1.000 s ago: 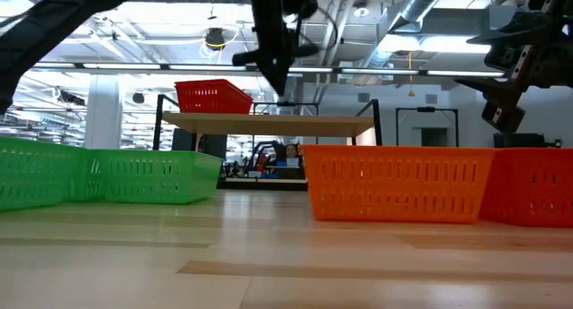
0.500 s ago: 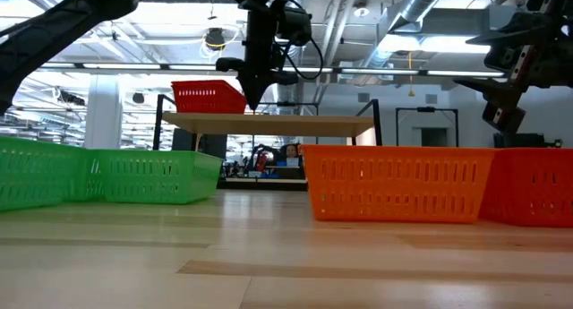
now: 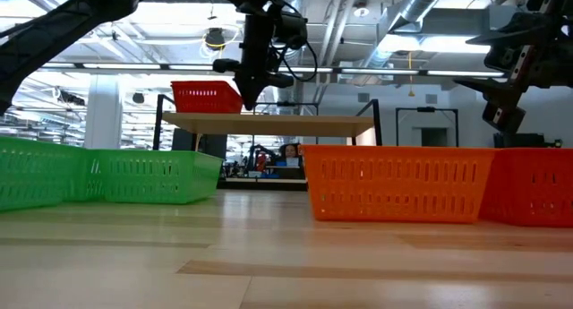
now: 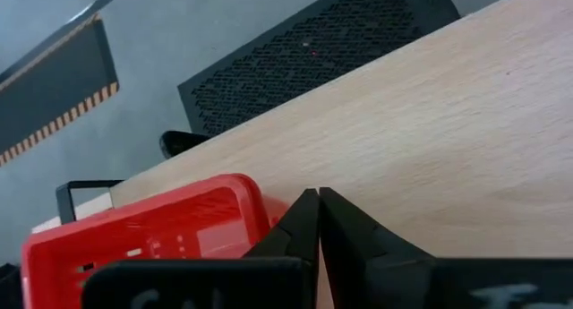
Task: Stack baskets on shelf by color
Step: Stack the bottom red bin on top of the red bin on the shelf, then stack the red bin on top of the red bin on the shelf
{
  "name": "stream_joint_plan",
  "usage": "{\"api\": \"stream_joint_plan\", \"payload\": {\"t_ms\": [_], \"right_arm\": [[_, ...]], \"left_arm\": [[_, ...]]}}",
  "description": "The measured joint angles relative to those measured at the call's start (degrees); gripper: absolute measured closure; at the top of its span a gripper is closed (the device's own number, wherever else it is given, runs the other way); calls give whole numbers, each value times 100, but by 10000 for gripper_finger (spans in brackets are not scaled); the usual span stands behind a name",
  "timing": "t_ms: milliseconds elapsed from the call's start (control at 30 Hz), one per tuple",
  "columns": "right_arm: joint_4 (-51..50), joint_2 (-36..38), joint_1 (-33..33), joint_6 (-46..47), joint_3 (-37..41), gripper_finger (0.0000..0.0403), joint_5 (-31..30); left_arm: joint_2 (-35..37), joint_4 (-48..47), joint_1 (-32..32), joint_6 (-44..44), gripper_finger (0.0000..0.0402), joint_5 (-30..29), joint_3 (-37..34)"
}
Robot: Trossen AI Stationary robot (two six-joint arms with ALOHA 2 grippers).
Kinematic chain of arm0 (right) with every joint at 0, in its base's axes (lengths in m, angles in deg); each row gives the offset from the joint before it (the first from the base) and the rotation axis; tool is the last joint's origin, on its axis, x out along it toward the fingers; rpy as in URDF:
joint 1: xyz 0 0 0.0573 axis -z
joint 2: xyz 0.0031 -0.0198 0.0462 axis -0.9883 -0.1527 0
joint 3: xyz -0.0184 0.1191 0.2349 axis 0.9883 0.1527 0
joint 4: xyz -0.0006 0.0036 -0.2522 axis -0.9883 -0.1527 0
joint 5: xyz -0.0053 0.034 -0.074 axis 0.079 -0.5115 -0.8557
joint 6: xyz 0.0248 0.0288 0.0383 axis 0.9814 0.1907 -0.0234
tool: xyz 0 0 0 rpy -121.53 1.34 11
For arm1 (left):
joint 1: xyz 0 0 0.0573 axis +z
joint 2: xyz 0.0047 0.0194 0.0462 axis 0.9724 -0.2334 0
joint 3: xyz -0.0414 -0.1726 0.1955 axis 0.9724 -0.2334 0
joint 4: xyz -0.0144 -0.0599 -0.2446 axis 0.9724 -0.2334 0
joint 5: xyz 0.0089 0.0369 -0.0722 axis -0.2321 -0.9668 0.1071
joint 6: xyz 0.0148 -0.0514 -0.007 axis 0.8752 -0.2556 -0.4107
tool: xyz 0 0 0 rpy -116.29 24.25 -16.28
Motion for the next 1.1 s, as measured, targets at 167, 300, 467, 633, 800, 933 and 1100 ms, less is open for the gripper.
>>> {"api": "stream_joint_plan", "payload": {"t_ms": [167,300,467,633,800,933,1100], "right_arm": [[-2,0,0,0,0,159,0],[-6,0,0,0,0,159,0],[-6,0,0,0,0,159,0],[-4,0,-11,-2,0,159,0],[-4,0,-11,-2,0,159,9],[-4,-33,-11,-4,0,159,13],[2,-161,-15,-99,2,159,20]], "left_arm": [[118,181,-255,101,400,243,233],[452,339,-580,189,397,707,267],[656,552,-1263,375,361,1324,261],[563,1345,-2231,642,295,1707,264],[300,2507,-3070,1089,231,1829,248],[55,3375,-3634,2407,203,1763,261],[-489,4165,-4149,3571,193,1743,257]]}}
